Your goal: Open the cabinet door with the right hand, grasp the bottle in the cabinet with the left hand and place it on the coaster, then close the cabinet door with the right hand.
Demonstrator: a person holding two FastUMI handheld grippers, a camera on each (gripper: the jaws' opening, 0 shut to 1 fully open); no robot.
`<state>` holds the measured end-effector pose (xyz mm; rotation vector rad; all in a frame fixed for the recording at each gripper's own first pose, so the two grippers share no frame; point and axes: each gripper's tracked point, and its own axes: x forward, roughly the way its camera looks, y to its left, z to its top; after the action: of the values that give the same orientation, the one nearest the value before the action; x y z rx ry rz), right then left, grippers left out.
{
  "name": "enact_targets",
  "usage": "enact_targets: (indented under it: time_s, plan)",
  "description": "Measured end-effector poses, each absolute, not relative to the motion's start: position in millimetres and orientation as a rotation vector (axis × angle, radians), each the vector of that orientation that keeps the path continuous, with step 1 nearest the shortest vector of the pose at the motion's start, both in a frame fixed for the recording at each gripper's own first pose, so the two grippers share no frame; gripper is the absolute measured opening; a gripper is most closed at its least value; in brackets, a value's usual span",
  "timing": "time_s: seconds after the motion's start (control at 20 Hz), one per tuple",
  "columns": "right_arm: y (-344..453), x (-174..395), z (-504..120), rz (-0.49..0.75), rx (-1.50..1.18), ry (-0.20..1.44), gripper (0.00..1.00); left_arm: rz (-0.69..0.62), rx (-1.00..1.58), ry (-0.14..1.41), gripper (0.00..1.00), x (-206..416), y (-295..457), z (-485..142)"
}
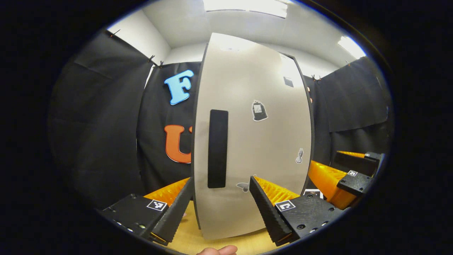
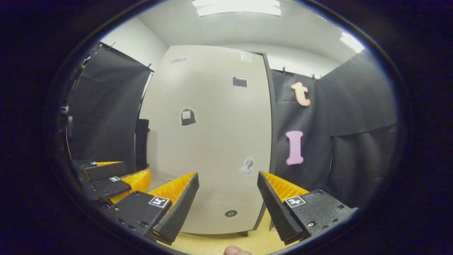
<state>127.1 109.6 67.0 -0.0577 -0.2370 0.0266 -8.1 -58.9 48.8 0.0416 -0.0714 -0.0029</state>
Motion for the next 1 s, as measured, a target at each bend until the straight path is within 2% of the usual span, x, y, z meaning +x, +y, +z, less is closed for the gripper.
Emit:
enact_targets:
  time_s: [0.2, 1.0]
  plan:
    - [115, 133, 63, 0.072, -0.066, -0.207, 1.0, -0.012, 0.089, -0.176, 0.95, -9, -73, 75]
    - [114, 149, 41, 0.072, -0.033, -0.144, 0.99, -0.01, 0.003, -0.057, 0.93, 1, -82, 33]
